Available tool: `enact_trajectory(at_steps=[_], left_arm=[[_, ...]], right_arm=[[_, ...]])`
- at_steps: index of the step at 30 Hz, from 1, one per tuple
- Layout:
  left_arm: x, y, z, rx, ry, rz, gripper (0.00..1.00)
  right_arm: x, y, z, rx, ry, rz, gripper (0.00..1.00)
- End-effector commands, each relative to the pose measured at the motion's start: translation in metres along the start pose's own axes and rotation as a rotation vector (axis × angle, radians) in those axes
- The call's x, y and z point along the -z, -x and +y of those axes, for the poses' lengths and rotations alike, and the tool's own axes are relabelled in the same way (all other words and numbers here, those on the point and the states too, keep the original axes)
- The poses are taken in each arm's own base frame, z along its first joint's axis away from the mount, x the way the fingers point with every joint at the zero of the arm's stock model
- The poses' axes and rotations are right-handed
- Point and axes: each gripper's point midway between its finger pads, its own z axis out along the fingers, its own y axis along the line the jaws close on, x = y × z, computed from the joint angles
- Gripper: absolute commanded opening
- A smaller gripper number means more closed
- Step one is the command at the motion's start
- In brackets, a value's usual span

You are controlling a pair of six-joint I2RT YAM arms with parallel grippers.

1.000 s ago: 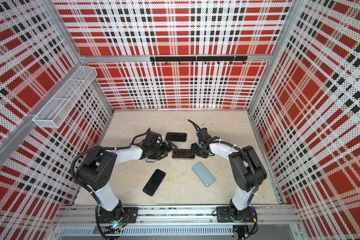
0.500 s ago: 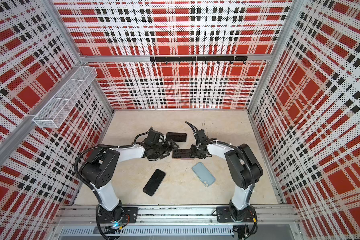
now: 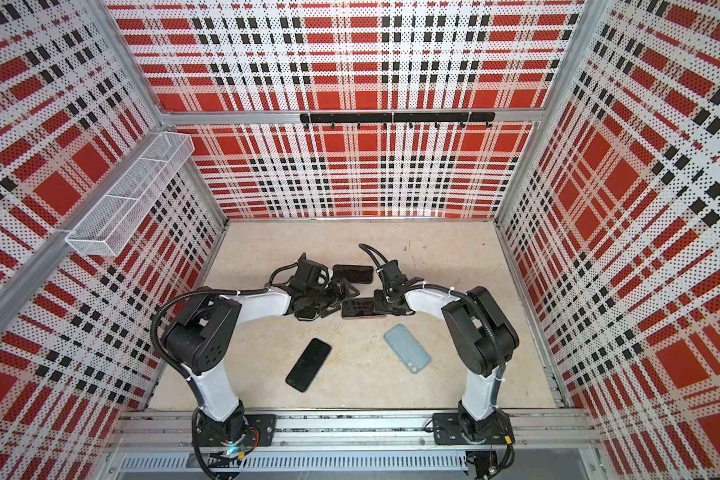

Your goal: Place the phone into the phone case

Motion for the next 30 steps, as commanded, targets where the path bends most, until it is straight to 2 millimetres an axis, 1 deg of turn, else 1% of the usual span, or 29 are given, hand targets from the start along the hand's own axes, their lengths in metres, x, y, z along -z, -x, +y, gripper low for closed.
enact_trajectory(at_steps=[1,4,7,8,12,16,19,25,30], left_arm=[[-0.007,-0.003,0.002,0.015,0.014,0.018,1.0],[-0.008,-0.003,0.003,0.018,0.016,0.019,1.0],[-0.008,-0.002,0.004,0.019,0.02,0.015,1.0],[-0.008,-0.003,0.005,0.019,0.022,0.016,1.0],[-0.01,-0.003,0.007,0.02,0.026,0.016,1.0],[-0.012,-0.005,0.009,0.02,0.024,0.021,1.0],[-0.014,-0.006,0.013,0.027,0.026,0.023,1.0],[-0.015,-0.008,0.019,0.038,0.031,0.025,1.0],[-0.015,-0.01,0.024,0.043,0.04,0.03,1.0]], right_arm=[[-0.007,-0.016,-0.004,0.03,-0.002,0.038,0.56],[-0.005,-0.016,0.0,0.019,0.048,0.046,0.61],[-0.006,-0.019,0.004,-0.01,0.122,0.07,0.66],[-0.007,-0.019,0.005,-0.025,0.154,0.074,0.67],[-0.004,-0.02,0.02,-0.052,0.323,0.087,0.68],[0.012,-0.014,0.036,-0.07,0.508,0.056,0.68],[0.025,-0.008,0.044,-0.075,0.613,0.025,0.67],[0.053,0.008,0.056,-0.093,0.779,-0.056,0.63],[0.067,0.017,0.06,-0.099,0.843,-0.098,0.59]])
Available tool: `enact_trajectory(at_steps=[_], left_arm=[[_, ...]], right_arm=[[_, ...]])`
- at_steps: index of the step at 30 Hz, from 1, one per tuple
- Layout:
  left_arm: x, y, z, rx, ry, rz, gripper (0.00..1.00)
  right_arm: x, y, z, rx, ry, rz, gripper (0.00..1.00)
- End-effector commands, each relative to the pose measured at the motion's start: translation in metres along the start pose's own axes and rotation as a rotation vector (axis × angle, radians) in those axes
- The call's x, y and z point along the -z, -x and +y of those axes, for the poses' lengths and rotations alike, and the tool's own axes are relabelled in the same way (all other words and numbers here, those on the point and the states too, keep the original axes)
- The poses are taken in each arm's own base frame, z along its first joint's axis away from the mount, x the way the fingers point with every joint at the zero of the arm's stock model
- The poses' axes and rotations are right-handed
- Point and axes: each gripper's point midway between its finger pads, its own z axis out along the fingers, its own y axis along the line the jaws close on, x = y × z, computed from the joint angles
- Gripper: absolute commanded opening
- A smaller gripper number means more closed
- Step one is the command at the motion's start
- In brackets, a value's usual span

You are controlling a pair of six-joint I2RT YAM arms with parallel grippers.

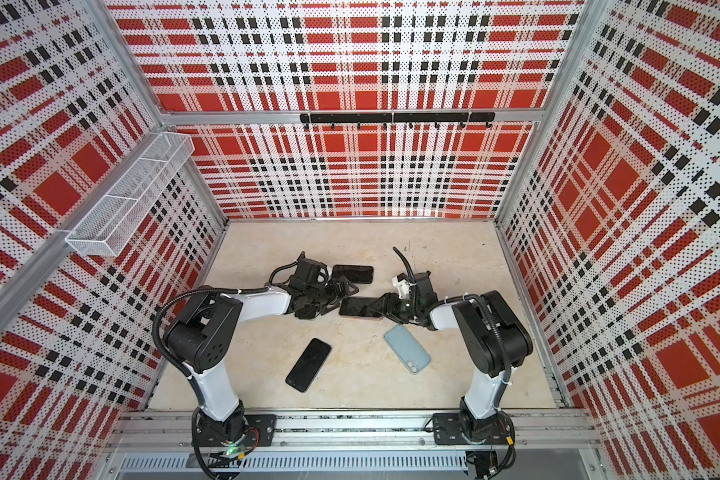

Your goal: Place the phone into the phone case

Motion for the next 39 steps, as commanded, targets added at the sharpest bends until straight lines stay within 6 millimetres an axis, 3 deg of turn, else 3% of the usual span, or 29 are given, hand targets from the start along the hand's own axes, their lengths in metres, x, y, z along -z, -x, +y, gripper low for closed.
enact_trajectory(at_steps=[1,10,23,29,34,39], left_arm=[[-0.011,-0.021,0.024,0.046,0.048,0.064,1.0],[-0.01,-0.02,0.025,0.051,0.052,0.056,1.0],[-0.01,-0.018,0.023,0.051,0.044,0.055,1.0],[-0.006,-0.013,0.019,0.046,0.03,0.042,1.0],[0.013,0.004,-0.003,0.011,-0.044,-0.02,0.99],[0.059,0.033,-0.03,-0.058,-0.118,-0.147,1.0]], right_arm=[[0.012,0.015,0.059,0.127,0.2,-0.044,0.58],[0.018,0.022,0.06,0.132,0.179,-0.077,0.46],[0.011,0.021,0.041,0.098,0.136,-0.083,0.13],[0.013,0.025,0.045,0.101,0.131,-0.102,0.01],[0.027,0.034,0.069,0.152,0.155,-0.131,0.0],[0.052,0.045,0.109,0.234,0.22,-0.143,0.0]])
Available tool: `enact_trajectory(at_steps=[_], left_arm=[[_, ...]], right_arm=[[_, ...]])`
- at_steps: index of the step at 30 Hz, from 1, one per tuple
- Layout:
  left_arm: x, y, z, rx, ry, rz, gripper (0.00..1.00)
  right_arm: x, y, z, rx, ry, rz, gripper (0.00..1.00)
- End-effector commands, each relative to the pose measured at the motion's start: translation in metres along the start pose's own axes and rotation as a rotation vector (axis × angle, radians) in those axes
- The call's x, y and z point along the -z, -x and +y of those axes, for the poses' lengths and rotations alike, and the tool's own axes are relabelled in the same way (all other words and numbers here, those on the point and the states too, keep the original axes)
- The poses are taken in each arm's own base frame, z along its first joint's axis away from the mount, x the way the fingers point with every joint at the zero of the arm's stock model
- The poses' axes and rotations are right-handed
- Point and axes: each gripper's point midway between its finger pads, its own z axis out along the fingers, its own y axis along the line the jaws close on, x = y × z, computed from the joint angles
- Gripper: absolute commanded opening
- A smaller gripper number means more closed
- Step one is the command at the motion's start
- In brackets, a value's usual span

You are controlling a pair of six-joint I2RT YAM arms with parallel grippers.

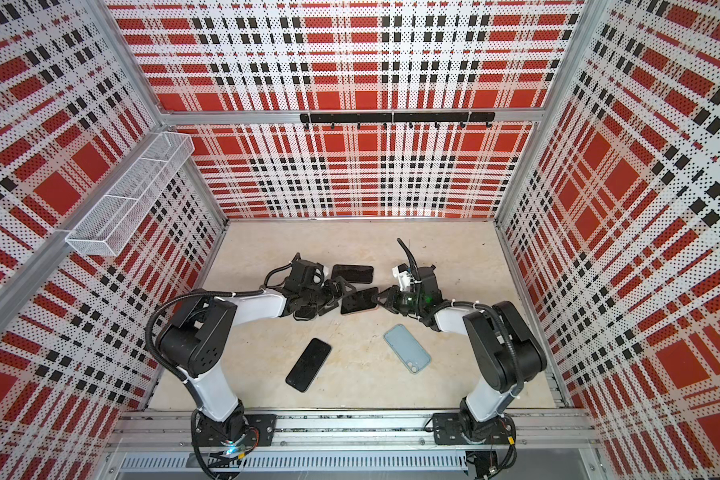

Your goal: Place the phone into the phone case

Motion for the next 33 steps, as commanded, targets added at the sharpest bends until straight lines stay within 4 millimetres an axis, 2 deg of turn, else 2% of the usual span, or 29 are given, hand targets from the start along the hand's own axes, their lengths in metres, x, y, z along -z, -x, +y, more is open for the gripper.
enact_trajectory(at_steps=[1,4,6,7,9,13,16,17,20,25,28,30,31,33], left_arm=[[0.04,0.029,-0.032,-0.073,-0.086,-0.12,0.99],[0.069,0.041,-0.046,-0.107,-0.16,-0.165,0.99],[0.083,0.039,-0.065,-0.143,-0.262,-0.159,0.99],[0.094,0.045,-0.069,-0.146,-0.307,-0.171,1.0],[0.104,0.039,-0.089,-0.191,-0.413,-0.134,1.0],[0.11,0.021,-0.112,-0.276,-0.505,-0.061,0.96],[0.109,0.016,-0.115,-0.296,-0.532,-0.044,0.9],[0.105,0.005,-0.122,-0.307,-0.554,-0.017,0.88],[0.107,-0.004,-0.143,-0.326,-0.658,0.012,0.83],[0.118,-0.015,-0.17,-0.311,-0.838,0.051,0.65],[0.121,-0.017,-0.173,-0.25,-0.93,0.082,0.51],[0.113,-0.019,-0.17,-0.237,-0.918,0.1,0.35],[0.114,-0.022,-0.171,-0.254,-0.918,0.09,0.31],[0.111,-0.022,-0.169,-0.25,-0.894,0.07,0.31]], right_arm=[[0.021,0.033,0.064,0.169,0.143,-0.065,0.0],[0.037,0.04,0.084,0.191,0.198,-0.067,0.0],[0.046,0.042,0.096,0.209,0.236,-0.063,0.0],[0.05,0.042,0.104,0.219,0.256,-0.06,0.0],[0.058,0.04,0.119,0.243,0.3,-0.046,0.0],[0.072,0.037,0.143,0.279,0.366,-0.038,0.0],[0.078,0.035,0.154,0.283,0.404,-0.035,0.0],[0.079,0.035,0.156,0.279,0.413,-0.034,0.0],[0.081,0.034,0.159,0.27,0.427,-0.036,0.0],[0.082,0.037,0.159,0.257,0.442,-0.048,0.0],[0.084,0.04,0.156,0.248,0.437,-0.064,0.0],[0.085,0.042,0.153,0.241,0.431,-0.075,0.0],[0.086,0.043,0.151,0.237,0.428,-0.08,0.0],[0.088,0.046,0.149,0.23,0.423,-0.09,0.0]])
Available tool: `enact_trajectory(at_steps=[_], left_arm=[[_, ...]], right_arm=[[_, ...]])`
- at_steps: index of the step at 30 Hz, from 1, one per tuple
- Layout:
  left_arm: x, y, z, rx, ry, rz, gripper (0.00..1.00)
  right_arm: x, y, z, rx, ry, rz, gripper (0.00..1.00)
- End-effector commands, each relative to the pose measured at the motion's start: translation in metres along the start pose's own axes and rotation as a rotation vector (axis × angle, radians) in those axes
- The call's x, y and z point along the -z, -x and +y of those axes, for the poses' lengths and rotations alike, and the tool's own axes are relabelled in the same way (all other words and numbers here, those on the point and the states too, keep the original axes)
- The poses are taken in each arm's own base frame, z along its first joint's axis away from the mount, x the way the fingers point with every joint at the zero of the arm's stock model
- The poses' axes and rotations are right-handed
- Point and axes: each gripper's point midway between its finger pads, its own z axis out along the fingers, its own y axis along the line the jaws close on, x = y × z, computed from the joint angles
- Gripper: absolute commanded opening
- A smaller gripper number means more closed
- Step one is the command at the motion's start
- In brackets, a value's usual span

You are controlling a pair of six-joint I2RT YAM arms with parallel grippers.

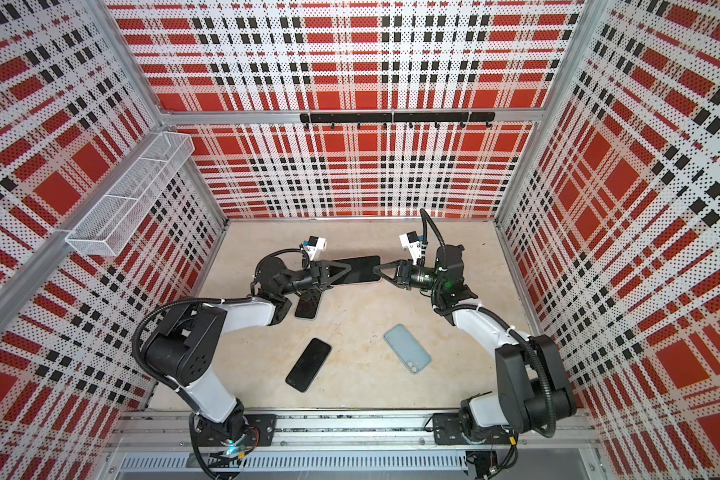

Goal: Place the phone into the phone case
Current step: 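Hold the cased phone up between both grippers and tilt it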

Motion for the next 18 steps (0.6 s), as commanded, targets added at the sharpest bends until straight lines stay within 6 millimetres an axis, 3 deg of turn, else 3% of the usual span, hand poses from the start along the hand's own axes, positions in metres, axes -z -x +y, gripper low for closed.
enact_trajectory(at_steps=[1,3,7,12,18], left_arm=[[-0.002,-0.006,-0.027,-0.045,-0.069,0.017,0.3],[-0.005,-0.008,-0.026,-0.046,-0.054,0.026,0.28],[-0.011,-0.012,-0.025,-0.036,-0.052,0.043,0.14],[-0.016,-0.016,-0.022,-0.023,-0.06,0.045,0.08],[-0.018,-0.016,-0.019,-0.013,-0.067,0.033,0.07]], right_arm=[[0.007,0.012,0.02,0.091,0.05,-0.047,0.0],[0.009,0.013,0.018,0.086,0.043,-0.055,0.03],[0.009,0.015,0.013,0.085,0.034,-0.068,0.18],[0.013,0.026,0.015,0.096,0.039,-0.108,0.37],[0.013,0.038,0.019,0.089,0.082,-0.133,0.35]])
